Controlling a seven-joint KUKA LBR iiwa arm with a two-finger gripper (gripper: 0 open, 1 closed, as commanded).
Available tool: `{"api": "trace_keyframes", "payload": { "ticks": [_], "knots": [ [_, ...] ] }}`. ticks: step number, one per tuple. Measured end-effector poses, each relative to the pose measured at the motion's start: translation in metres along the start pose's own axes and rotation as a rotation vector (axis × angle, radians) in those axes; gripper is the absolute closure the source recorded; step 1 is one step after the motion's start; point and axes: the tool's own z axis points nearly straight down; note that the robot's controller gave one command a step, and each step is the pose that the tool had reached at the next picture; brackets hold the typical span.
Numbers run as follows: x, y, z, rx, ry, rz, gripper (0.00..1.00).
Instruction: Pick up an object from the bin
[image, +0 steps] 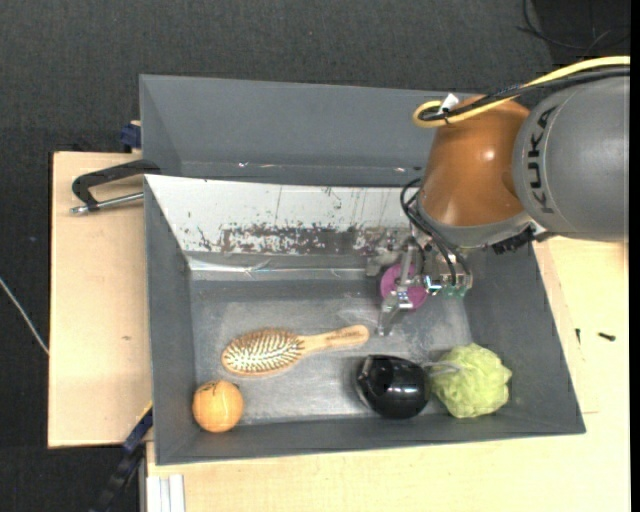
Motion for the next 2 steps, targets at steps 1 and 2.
{"api": "trace_keyframes", "payload": {
  "ticks": [1, 2],
  "knots": [
    [-0.002, 0.000, -0.005, 0.000, -0.009, 0.000, 0.00],
    [0.005, 0.056, 0.030, 0.000, -0.010, 0.025, 0.00]
  ]
}}
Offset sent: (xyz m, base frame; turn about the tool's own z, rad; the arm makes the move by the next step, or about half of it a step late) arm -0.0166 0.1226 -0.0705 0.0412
